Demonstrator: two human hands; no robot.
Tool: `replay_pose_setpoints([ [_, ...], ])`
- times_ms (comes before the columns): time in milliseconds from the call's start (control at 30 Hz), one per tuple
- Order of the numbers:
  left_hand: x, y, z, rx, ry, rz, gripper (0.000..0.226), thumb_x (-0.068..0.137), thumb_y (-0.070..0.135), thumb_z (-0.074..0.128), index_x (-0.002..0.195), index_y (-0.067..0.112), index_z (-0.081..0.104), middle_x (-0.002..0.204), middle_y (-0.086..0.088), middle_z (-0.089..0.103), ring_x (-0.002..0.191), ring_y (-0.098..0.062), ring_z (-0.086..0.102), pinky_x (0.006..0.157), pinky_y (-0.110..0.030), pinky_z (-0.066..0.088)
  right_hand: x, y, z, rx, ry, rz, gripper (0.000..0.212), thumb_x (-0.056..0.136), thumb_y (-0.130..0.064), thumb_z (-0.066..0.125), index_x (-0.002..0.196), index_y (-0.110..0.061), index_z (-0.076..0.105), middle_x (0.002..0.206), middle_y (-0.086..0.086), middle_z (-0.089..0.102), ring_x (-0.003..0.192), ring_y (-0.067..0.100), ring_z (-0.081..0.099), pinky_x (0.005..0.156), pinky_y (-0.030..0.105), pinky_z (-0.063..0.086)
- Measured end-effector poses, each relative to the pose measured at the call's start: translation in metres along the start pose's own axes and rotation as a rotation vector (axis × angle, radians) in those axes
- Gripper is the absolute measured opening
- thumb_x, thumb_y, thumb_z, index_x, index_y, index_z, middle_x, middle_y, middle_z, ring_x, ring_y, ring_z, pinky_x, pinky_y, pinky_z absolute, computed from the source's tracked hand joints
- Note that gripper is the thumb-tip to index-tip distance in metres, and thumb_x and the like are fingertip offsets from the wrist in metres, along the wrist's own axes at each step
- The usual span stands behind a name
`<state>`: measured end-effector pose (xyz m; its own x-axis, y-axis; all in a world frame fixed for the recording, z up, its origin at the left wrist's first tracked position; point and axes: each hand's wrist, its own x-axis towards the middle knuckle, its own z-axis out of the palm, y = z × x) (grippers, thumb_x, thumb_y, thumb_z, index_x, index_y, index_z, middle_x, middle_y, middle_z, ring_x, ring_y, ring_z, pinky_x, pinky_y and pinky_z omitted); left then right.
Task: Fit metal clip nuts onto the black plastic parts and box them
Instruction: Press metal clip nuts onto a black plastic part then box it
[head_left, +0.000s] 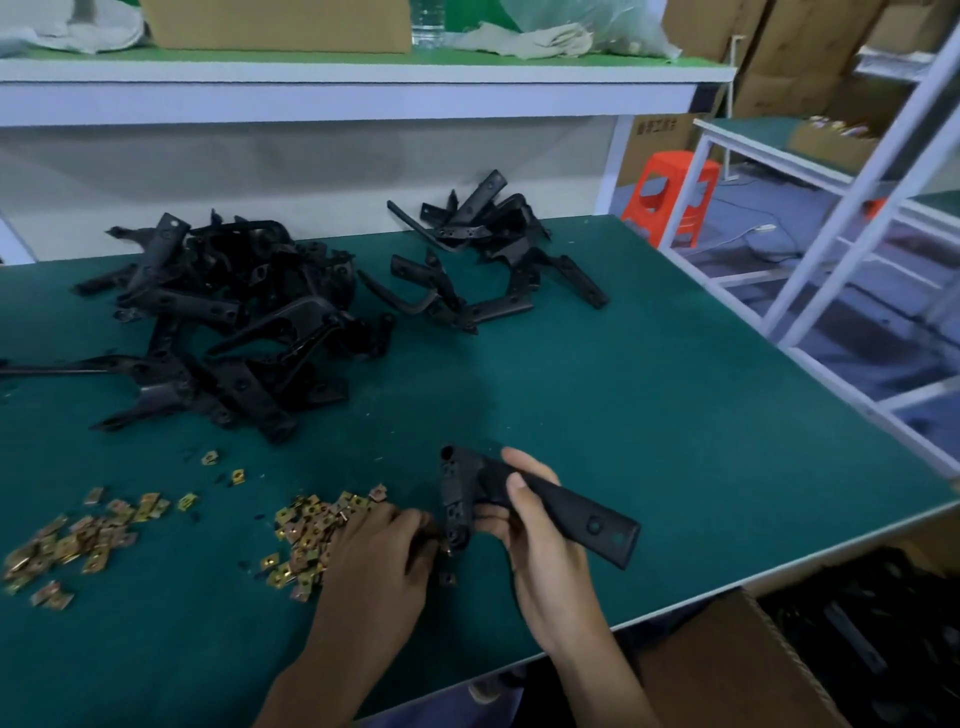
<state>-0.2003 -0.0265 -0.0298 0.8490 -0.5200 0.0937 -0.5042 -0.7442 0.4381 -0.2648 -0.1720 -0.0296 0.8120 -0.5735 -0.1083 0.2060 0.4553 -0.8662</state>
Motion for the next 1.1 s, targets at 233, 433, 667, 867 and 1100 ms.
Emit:
replay_pose_setpoints([
  [233,-0.001,0.012,-0.008,-0.287,0.098,-0.021,0.018,0.099,0.031,0.057,0.116,0.029,0.064,0.105,0.016,0.064,0.099,-0.009,0.056,0.084,-0.032,0.047,0.001,0.0,-0.004,-0.006,-0.006,-0.005,0.036,0.09,-0.024,0.07,0.123,-0.012,0.063,0.117,0.018,0.072,0.099,0.033,0.068,0.088,0.045,0.055],
  [433,0.004,0.017,-0.015,-0.759,0.019,-0.204,0.015,0.097,0.022,0.064,0.1,0.034,0.071,0.094,0.02,0.073,0.088,0.002,0.067,0.069,-0.013,0.051,0.001,0.003,-0.007,-0.046,-0.071,-0.051,0.02,0.091,-0.006,0.071,0.102,-0.018,0.06,0.098,0.011,0.067,0.093,0.027,0.063,0.08,0.037,0.053],
  [667,0.002,0.019,-0.019,-1.164,-0.029,-0.434,0.019,0.094,0.016,0.067,0.091,0.031,0.078,0.089,0.001,0.076,0.082,-0.013,0.068,0.077,-0.029,0.052,0.002,-0.005,-0.001,0.213,-0.12,0.109,0.043,0.087,-0.011,0.069,0.129,-0.013,0.064,0.124,0.016,0.071,0.111,0.027,0.07,0.084,0.029,0.058],
  [867,0.001,0.018,-0.021,-1.331,-0.003,-0.487,0.016,0.087,0.004,0.071,0.1,0.014,0.075,0.096,-0.01,0.075,0.087,-0.02,0.065,0.079,-0.033,0.049,-0.001,0.005,0.005,0.234,-0.158,0.234,0.028,0.096,-0.024,0.063,0.116,-0.008,0.076,0.118,0.025,0.071,0.104,0.029,0.072,0.084,0.033,0.059],
  [1100,-0.003,0.016,-0.023,-1.333,-0.032,-0.463,0.015,0.092,0.002,0.065,0.095,0.012,0.076,0.09,-0.009,0.075,0.079,-0.016,0.069,0.072,-0.03,0.055,0.001,0.007,0.002,0.21,-0.205,0.242,0.031,0.1,-0.028,0.06,0.124,-0.012,0.071,0.123,0.026,0.068,0.106,0.03,0.071,0.085,0.036,0.058],
])
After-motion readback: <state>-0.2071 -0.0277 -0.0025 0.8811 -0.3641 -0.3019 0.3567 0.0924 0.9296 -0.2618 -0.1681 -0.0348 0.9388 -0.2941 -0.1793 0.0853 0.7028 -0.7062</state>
